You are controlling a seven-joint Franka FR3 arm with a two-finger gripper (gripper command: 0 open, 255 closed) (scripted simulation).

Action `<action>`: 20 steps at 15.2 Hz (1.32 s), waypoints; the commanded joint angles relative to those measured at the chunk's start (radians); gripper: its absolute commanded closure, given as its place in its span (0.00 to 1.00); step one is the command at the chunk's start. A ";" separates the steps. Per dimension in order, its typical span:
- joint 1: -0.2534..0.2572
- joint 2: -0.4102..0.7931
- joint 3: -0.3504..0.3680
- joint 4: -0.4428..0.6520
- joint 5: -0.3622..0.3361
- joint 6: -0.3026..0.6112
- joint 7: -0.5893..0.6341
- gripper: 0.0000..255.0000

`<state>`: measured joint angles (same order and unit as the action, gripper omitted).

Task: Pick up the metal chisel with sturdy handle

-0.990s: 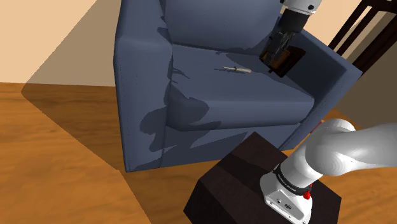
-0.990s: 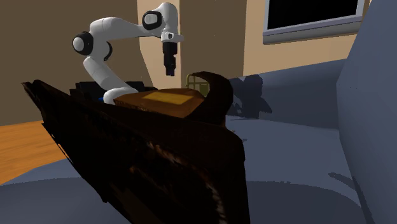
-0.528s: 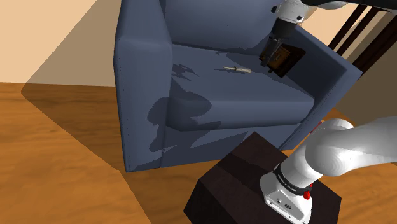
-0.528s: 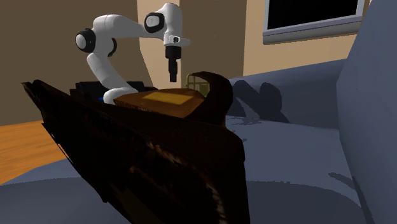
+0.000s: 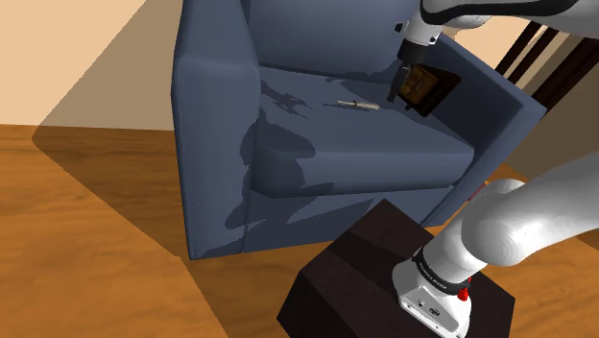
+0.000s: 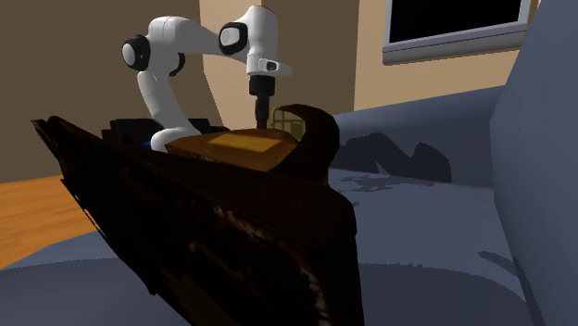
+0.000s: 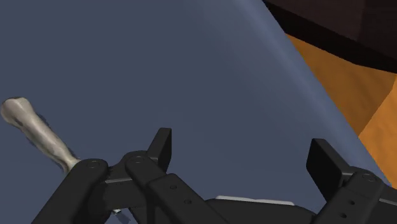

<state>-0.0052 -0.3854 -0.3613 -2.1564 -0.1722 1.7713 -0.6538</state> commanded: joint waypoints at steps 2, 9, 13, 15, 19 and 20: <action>0.011 0.111 -0.050 0.065 0.017 0.045 -0.108 0.00; 0.002 0.400 -0.138 0.263 0.122 0.115 -0.376 0.00; -0.037 0.580 -0.149 0.413 0.207 0.123 -0.522 0.00; -0.066 0.670 -0.143 0.500 0.247 0.117 -0.587 0.00; -0.136 0.855 -0.116 0.704 0.315 0.083 -0.696 0.00; -0.149 0.885 -0.109 0.741 0.324 0.075 -0.710 0.00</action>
<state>-0.1392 0.4547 -0.4790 -1.4690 0.1367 1.8567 -1.3440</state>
